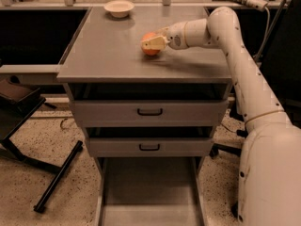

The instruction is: Pick orange from bottom drawer and place on counter

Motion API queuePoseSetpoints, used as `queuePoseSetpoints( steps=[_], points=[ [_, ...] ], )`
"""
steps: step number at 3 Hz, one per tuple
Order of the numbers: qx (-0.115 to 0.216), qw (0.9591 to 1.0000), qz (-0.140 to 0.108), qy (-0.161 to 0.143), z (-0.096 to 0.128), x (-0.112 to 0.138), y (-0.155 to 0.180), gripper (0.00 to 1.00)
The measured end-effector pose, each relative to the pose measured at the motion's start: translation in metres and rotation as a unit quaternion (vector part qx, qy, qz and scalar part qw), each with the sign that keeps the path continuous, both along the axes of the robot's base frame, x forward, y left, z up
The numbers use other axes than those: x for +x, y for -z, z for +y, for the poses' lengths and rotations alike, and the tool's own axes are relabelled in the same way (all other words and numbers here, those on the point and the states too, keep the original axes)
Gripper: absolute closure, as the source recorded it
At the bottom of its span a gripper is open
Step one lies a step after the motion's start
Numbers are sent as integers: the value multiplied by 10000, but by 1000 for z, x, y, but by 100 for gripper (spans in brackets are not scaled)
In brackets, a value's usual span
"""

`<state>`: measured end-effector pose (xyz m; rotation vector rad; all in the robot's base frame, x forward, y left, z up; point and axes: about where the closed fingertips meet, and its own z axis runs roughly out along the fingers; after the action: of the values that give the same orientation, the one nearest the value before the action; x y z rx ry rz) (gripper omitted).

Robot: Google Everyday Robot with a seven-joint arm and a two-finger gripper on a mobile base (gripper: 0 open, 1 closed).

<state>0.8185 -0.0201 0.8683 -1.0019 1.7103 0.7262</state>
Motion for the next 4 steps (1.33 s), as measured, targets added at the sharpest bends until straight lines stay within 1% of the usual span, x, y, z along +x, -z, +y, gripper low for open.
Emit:
queuePoseSetpoints(
  steps=[1,2,4],
  points=[
    [0,10000,0,0,0,0,-5,100],
    [0,10000,0,-1,0,0,-5,82],
    [0,10000,0,-1,0,0,-5,36]
  ],
)
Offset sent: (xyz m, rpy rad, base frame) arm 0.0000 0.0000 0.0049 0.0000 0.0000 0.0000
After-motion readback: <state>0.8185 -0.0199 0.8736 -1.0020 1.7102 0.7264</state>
